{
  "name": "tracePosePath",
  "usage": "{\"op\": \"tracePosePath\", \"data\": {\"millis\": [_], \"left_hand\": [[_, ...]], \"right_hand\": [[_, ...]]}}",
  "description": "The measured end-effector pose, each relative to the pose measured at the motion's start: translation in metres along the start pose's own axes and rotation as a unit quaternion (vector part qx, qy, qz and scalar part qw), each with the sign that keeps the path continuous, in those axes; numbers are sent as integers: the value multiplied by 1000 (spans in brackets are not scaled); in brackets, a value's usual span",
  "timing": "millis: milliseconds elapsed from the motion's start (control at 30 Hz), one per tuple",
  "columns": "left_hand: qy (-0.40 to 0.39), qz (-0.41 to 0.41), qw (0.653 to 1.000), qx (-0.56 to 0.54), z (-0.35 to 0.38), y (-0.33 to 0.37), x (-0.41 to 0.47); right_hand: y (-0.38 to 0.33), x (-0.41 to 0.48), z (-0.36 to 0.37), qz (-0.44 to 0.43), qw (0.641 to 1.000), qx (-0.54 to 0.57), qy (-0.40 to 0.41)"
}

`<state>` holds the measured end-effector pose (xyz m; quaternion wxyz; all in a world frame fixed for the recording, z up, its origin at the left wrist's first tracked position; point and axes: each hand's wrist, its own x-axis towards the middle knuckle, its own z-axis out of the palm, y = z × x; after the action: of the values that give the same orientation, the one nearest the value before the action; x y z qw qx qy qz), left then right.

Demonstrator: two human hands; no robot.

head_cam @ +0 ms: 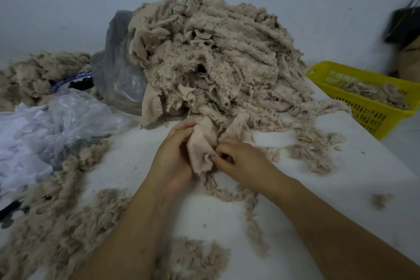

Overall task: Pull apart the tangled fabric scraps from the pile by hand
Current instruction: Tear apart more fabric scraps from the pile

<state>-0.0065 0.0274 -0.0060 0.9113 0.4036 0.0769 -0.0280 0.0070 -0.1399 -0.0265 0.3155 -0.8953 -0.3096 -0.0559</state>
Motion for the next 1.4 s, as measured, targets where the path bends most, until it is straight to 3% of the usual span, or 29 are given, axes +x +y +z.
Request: {"op": "tracePosePath", "data": {"millis": [100, 233, 367, 433, 600, 733, 800, 867, 933, 1000, 1067, 1133, 1200, 1300, 1400], "left_hand": [[53, -27, 998, 8, -1, -1, 2], [66, -112, 991, 11, 1, -2, 1], [17, -151, 988, 30, 0, 2, -2], [21, -126, 991, 50, 0, -1, -2], [117, 12, 971, 206, 0, -7, -1], [133, 44, 975, 175, -1, -2, -1], [93, 43, 976, 191, 1, -1, -4], [24, 44, 968, 247, 5, -6, -10], [-41, 33, 950, 307, 11, -13, -18], [-95, 9, 924, 371, 14, -21, -23], [-117, -4, 905, 410, 17, -24, -26], [-102, -12, 916, 388, 17, -23, -24], [-104, -12, 927, 360, 15, -19, -21], [-166, 19, 913, 373, 10, -18, -19], [-152, 60, 917, 365, 11, -18, -19]], "right_hand": [[-3, -3, -5, -3, 999, 29, 23], [-19, -6, -7, -33, 999, 23, 23], [-21, -5, -8, -40, 999, 31, 5], [-16, -5, -6, -24, 1000, 5, 17], [5, -1, -5, 57, 988, -142, 10], [19, -2, -14, 131, 982, -123, 64], [19, -1, -16, 154, 979, -96, 95], [12, 0, -15, 118, 985, -57, 113], [3, -1, -14, 94, 989, 58, 99], [-5, -4, -14, 140, 964, 218, 54], [-4, -4, -16, 174, 937, 303, 17], [0, -2, -19, 177, 911, 373, 16], [-1, 0, -22, 157, 912, 377, 32], [-4, 1, -22, 118, 928, 339, 96], [-9, 2, -19, 50, 957, 242, 149]]}}
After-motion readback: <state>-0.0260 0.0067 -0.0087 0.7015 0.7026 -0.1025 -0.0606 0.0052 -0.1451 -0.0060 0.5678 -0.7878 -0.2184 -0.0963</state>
